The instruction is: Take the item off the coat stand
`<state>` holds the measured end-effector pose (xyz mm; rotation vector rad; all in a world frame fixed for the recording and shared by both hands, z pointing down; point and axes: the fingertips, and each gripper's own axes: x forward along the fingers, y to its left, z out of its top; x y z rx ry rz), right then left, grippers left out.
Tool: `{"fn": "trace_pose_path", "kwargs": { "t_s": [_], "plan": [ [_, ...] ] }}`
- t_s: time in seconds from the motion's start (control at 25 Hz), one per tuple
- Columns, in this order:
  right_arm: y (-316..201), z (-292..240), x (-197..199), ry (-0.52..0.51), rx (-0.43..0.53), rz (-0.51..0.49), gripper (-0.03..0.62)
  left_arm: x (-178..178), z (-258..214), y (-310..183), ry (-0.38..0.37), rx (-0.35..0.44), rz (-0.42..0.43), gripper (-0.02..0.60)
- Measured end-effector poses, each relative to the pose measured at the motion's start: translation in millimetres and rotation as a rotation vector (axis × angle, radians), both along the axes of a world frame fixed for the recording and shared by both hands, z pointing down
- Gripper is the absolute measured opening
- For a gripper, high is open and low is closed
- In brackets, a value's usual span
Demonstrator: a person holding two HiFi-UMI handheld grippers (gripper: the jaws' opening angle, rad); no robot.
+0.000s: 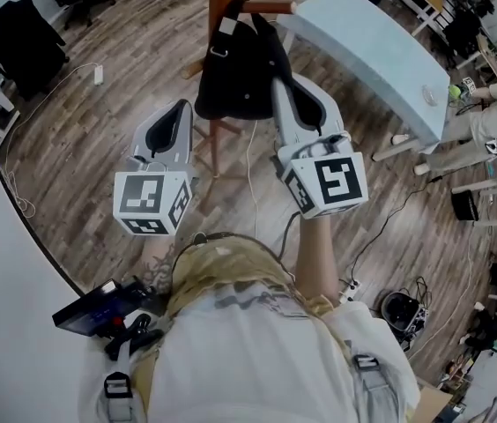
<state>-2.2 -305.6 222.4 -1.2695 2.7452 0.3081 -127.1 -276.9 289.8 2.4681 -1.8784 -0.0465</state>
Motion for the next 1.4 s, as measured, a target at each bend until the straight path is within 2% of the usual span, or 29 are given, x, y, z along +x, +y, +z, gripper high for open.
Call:
{"fn": "trace_pose_path", "kwargs": {
  "t_s": [0.16,0.36,0.52,0.6,0.84,1.16,1.4],
  "plan": [
    [13.1,-21.2,14.3,-0.053,0.065,0.059,0.003,-2.2,-0.2,-1.7,-0.001,0.005,0.014,0.002],
    [31.5,-46.1,50.0,-0.072,0.127,0.147,0.004,13.4,-2.6,-3.6,-0.010,0.000,0.052,0.002],
    [31.2,-45.3,85.1,-0.139,0.126,0.230,0.005,27.3,5.8,-13.6,-0.011,-0.010,0.097,0.002],
    [27.2,-40.6,101.1,-0.134,0.118,0.277,0.005,36.7,11.1,-19.2,-0.011,-0.017,0.121,0.002],
    [14.2,-5.2,121.3,-0.080,0.002,0.367,0.005,58.7,14.6,-21.0,-0.007,-0.027,0.177,0.002],
    [0.8,62.0,107.0,-0.014,-0.144,0.397,0.003,80.9,24.6,-24.0,-0.006,-0.033,0.195,0.002],
    [0.0,80.1,91.1,0.018,-0.182,0.407,0.003,95.9,28.7,-23.0,-0.015,-0.036,0.217,0.002]
  ]
}}
